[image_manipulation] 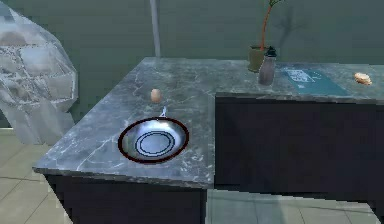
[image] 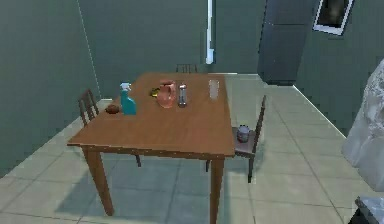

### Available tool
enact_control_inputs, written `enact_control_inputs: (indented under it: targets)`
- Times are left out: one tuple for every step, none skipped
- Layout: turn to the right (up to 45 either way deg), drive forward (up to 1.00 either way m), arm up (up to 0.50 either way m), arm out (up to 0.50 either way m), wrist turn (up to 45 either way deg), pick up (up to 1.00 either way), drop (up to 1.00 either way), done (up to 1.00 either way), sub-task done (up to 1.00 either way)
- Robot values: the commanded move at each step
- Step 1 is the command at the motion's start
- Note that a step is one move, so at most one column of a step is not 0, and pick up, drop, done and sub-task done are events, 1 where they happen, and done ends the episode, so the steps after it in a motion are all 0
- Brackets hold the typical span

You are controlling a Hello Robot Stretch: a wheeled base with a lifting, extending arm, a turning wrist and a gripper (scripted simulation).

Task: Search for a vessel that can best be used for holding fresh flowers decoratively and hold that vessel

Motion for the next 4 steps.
enact_control_inputs:
  targets:
    - [9.0,0.00,0.00,0.00,0.0,0.00,0.00,0.00,0.00]
    - [0.0,0.40,0.00,0.00,0.0,0.00,0.00,0.00,0.00]
    - [33.0,0.00,0.00,0.00,0.0,0.00,0.00,0.00,0.00]
    - [0.0,0.50,0.00,0.00,0.0,0.00,0.00,0.00,0.00]
